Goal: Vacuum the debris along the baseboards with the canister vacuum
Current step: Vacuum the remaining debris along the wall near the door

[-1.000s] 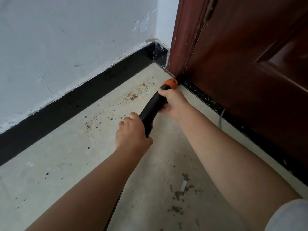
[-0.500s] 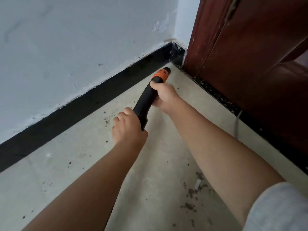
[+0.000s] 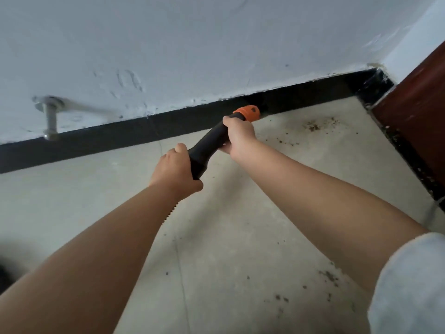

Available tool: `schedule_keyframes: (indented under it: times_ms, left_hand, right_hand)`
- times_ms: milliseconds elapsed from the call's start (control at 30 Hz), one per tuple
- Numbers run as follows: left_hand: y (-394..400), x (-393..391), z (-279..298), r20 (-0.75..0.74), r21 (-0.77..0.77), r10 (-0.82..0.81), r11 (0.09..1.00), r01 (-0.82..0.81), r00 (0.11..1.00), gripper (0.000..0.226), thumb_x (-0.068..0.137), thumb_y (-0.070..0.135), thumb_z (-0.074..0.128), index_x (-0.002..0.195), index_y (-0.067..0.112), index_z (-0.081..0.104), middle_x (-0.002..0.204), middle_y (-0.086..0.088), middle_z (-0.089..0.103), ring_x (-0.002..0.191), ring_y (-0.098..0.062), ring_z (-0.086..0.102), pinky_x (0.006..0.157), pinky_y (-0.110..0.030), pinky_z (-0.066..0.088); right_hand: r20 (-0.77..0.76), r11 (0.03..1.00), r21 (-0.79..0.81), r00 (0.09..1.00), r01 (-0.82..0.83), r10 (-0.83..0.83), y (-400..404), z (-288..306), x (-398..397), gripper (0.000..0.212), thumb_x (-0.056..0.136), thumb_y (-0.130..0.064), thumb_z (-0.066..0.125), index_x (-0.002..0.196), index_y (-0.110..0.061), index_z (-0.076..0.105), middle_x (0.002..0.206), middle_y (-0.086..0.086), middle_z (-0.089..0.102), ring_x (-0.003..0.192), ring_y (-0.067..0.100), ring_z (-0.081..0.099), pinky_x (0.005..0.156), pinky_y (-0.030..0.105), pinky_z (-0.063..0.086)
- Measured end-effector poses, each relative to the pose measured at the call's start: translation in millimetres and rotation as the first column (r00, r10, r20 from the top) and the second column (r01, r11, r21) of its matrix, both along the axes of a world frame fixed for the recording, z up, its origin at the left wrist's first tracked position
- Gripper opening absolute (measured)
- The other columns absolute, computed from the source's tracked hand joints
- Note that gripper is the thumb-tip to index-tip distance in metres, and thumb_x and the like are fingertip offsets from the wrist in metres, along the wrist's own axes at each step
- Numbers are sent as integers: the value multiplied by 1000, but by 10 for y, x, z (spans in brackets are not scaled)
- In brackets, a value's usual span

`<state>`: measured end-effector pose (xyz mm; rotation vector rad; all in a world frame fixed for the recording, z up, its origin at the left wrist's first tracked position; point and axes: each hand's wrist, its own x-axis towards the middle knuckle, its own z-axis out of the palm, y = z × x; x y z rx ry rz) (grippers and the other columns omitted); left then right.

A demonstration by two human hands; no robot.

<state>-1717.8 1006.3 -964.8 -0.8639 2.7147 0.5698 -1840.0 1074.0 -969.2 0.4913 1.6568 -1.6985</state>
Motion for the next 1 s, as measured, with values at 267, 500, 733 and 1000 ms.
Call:
schedule_keyframes:
  times_ms: [267,500,733,1000]
  left_hand:
    - [-1039,1264,67,44,59,82,995,-84,996,48,69,19,74,101,10,39,85,-2,47,78,-21,49,61,-30,37]
    - [-1594,2249,-69,97,38,128,991,-132,987,48,69,19,71,108,11,43,93,1,50,80,-21,51,66,-31,43]
    - [-1778,2845,-208,92,35,269,961,-273,959,48,68,13,71,109,12,44,91,1,48,80,-22,49,65,-29,39]
    - [-1860,3356,-271,73,45,345,936,-349,936,48,67,9,70,108,13,47,91,0,51,82,-24,50,67,-29,39]
  right_hand:
    - [63,993,33,992,-109,107,-1005,84,1207,40,92,-15,58,127,-3,44,126,16,51,114,37,53,78,46,54]
    - [132,987,59,982,-148,139,-1525,-37,2222,38,91,-16,58,126,-4,46,116,11,56,111,34,56,94,47,49]
    - [141,986,26,977,-167,161,-1792,-203,2838,49,91,-19,59,134,-3,40,129,14,52,114,33,54,93,44,50]
    - [202,977,-15,956,-215,213,-1841,-253,3283,48,90,-17,61,131,-3,41,123,13,55,94,26,54,89,42,53]
